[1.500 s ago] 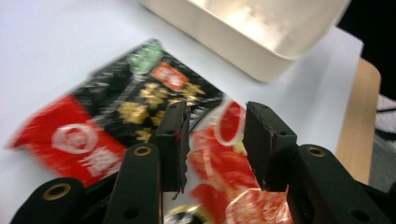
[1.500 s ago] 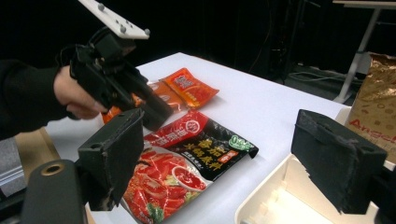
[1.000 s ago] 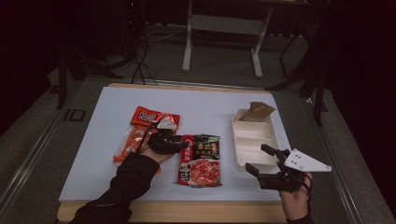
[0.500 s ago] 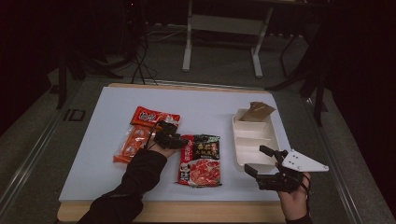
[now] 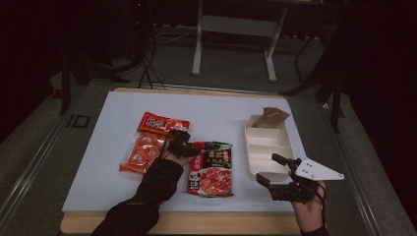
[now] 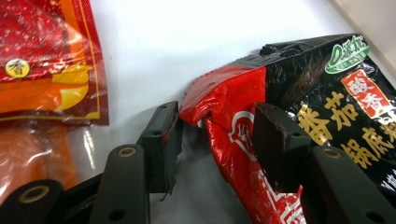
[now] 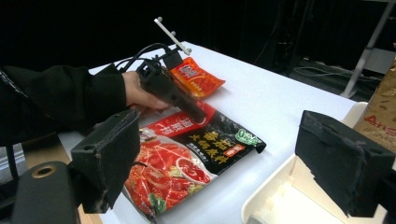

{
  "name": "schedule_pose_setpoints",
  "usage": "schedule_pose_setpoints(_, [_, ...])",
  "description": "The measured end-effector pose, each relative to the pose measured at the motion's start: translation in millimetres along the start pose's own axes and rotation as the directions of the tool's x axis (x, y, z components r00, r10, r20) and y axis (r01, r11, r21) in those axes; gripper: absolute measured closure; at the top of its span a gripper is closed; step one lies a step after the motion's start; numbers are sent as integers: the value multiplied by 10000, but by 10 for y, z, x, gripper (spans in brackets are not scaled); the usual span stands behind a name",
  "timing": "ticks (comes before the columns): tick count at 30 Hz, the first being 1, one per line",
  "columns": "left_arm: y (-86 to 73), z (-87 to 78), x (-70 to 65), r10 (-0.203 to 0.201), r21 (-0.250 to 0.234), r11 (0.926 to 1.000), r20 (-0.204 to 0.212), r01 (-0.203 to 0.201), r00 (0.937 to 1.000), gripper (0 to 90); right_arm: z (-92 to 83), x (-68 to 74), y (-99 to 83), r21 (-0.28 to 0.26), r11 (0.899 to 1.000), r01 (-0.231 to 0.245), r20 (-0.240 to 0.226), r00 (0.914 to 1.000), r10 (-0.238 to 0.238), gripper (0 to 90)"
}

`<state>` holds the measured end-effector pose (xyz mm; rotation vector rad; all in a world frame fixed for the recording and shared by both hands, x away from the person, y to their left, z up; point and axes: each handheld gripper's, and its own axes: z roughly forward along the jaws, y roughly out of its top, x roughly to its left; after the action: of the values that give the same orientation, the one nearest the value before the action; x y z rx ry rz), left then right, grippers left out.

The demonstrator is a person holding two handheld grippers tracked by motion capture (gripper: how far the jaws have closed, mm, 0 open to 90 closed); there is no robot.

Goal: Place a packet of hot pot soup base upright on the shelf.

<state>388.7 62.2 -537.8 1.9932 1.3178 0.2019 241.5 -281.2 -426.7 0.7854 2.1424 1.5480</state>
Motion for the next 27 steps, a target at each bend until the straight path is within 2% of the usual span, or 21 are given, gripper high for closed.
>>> schedule_pose_setpoints(2, [-10,5,-60,520,87,9986,-229,-518,9984,537,4,4,0,30,10000,50,-7,10000,-50,139])
schedule_pose_setpoints(3, [-7,0,-76,630,205,9978,-206,-626,9978,571,5,2,0,13,10000,54,-31,10000,-54,139])
schedule_pose_setpoints(4, [-7,0,-76,630,205,9978,-206,-626,9978,629,6,0,0,4,10000,45,-43,10000,-45,139])
schedule_pose_setpoints(5, [-9,-1,-130,1088,390,9934,-228,-1079,9938,680,9,-4,1,11,10000,68,-57,10000,-68,139])
schedule_pose_setpoints(6, [-5,-1,-152,1250,466,9913,-432,-1230,9912,714,11,-3,1,30,10000,60,-45,10000,-60,139])
schedule_pose_setpoints(7, [-1,4,-149,1306,501,9904,-392,-1286,9907,772,13,-3,1,42,10000,39,-61,10000,-39,139])
schedule_pose_setpoints(9, [8,7,-149,1208,498,9916,-293,-1192,9923,809,16,-2,1,44,10000,-12,-135,9999,12,139])
schedule_pose_setpoints(12, [25,2,-195,1448,362,9889,-237,-1439,9892,849,16,-1,3,-36,9999,143,-217,9997,-143,155])
schedule_pose_setpoints(16, [56,-44,-231,1424,-65,9898,23,-1424,9898,870,4,4,11,-151,9996,238,-246,9994,-242,155])
schedule_pose_setpoints(18, [83,-88,-252,1543,-246,9878,134,-1540,9879,873,6,1,8,-44,9998,210,-134,9997,-211,151])
schedule_pose_setpoints(22, [116,-203,-286,1481,-776,9865,439,-1444,9880,876,-3,-9,2,66,9998,187,94,9998,-187,141])
schedule_pose_setpoints(25, [137,-303,-312,1477,-1065,9844,696,-1398,9866,878,-45,-12,18,-301,9982,517,635,9967,-497,143])
schedule_pose_setpoints(27, [149,-365,-326,1547,-1173,9825,826,-1446,9845,879,-80,-21,38,-584,9970,510,760,9960,-465,142])
